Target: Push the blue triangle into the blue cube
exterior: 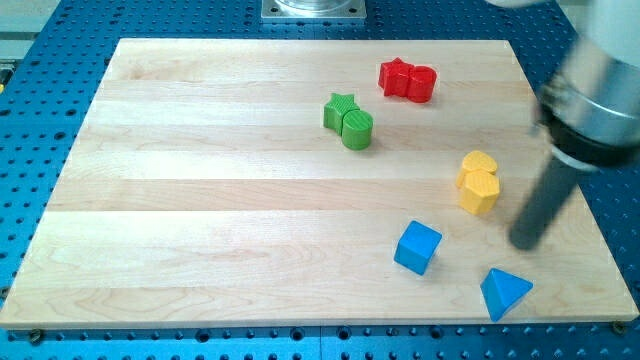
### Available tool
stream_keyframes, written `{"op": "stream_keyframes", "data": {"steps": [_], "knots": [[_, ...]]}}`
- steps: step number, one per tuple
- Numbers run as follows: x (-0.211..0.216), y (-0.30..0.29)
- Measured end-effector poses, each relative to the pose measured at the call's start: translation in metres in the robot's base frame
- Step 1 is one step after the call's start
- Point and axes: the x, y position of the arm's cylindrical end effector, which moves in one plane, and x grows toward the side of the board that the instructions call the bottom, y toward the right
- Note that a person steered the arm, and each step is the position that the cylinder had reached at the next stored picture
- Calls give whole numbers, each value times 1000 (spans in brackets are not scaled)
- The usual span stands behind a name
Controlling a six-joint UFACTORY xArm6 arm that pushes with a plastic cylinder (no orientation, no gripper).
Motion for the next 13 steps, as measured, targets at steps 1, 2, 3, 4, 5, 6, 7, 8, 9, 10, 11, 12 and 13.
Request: {"op": "stream_keyframes", "data": {"steps": [1,2,3,4,5,6,7,8,9,10,11,12,13], "knots": [[55,11],[56,-3],[55,-45],[45,-109],[37,-162],[50,-210],[57,-230],[44,-297],[41,-288],[40,-220],[23,-192],[19,-181],[17,-222]]}}
